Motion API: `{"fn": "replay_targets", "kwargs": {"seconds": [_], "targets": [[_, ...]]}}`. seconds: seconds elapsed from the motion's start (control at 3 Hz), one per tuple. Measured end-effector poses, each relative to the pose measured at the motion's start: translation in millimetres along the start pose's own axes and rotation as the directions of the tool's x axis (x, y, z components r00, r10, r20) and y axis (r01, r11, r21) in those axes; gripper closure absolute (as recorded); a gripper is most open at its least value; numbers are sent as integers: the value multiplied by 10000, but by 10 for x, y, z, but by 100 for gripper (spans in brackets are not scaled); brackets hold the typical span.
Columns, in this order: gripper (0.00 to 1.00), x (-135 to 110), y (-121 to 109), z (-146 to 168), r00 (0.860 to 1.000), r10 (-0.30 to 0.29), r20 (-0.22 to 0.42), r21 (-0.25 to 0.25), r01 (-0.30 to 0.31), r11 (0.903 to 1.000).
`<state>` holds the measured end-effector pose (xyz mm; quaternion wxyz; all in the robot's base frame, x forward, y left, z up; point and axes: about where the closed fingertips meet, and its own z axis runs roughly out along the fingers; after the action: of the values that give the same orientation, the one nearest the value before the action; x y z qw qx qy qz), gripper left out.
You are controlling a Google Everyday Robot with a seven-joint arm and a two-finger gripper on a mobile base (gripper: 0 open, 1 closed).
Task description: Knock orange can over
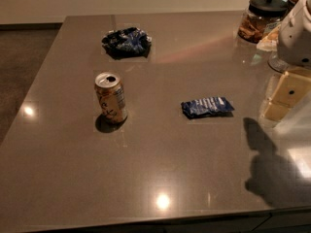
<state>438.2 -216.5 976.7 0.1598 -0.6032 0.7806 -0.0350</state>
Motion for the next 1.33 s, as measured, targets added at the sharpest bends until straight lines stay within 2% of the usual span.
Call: {"fn": "replay_targets", "kwargs": {"seconds": [0.33,0.67,1.0,1.33], "targets": [[0,0,0,0,10000,0,1,2,0,10000],[0,-117,11,50,9982,-11,605,-140,20,9999],[0,-418,59,216,9761,180,2166,-613,-48,9981],[0,-727,134,370,9295,522,3650,-1022,-158,9946]]}}
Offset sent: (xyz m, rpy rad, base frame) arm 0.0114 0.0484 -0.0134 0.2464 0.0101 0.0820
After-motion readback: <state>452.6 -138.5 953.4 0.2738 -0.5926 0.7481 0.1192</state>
